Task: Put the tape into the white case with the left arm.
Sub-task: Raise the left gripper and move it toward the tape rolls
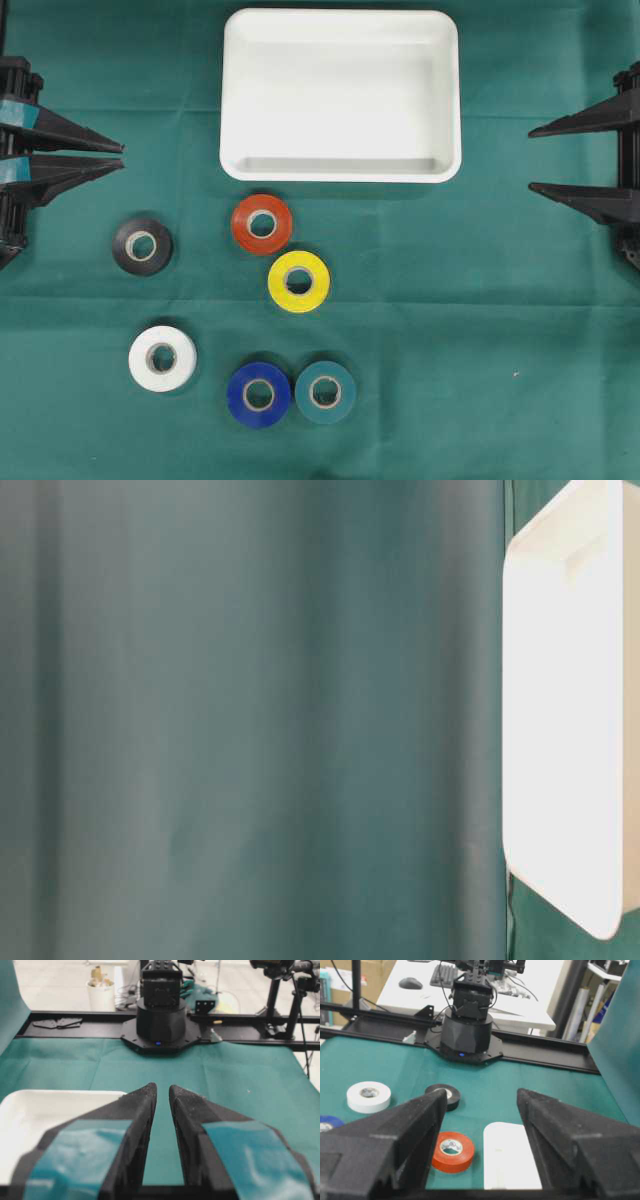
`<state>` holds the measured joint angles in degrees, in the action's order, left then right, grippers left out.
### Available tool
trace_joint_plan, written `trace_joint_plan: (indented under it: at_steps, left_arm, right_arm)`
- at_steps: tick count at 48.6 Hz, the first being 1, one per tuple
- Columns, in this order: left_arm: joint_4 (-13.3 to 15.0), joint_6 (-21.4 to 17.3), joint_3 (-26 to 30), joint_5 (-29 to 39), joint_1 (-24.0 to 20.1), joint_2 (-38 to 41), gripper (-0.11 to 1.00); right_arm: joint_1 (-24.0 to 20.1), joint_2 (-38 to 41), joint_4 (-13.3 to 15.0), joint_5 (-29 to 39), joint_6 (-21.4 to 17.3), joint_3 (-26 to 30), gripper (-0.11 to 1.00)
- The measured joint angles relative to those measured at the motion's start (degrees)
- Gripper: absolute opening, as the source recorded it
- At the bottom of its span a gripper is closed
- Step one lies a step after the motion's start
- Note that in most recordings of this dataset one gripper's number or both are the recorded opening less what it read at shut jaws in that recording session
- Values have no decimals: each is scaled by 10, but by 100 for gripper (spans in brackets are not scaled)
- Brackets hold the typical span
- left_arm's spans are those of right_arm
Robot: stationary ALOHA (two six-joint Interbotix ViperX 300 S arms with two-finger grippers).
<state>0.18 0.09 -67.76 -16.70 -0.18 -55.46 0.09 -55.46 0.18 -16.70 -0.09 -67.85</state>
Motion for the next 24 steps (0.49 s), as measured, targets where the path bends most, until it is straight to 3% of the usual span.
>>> trace_joint_plan:
  at_steps: [2,7,11,24]
  left_arm:
    - [2,-3,-3,0,0,0,22]
    - [9,-2,-10,-1,0,2,3]
    - [10,2,-9,-1,0,4,1]
    - [11,-1,-6,4,0,42,1]
  right_arm:
    - [0,1,0,0,0,-2,23]
    - [3,3,1,0,1,-17,2]
    - [4,4,1,0,0,-26,-7]
    - [4,4,0,1,0,-30,-9]
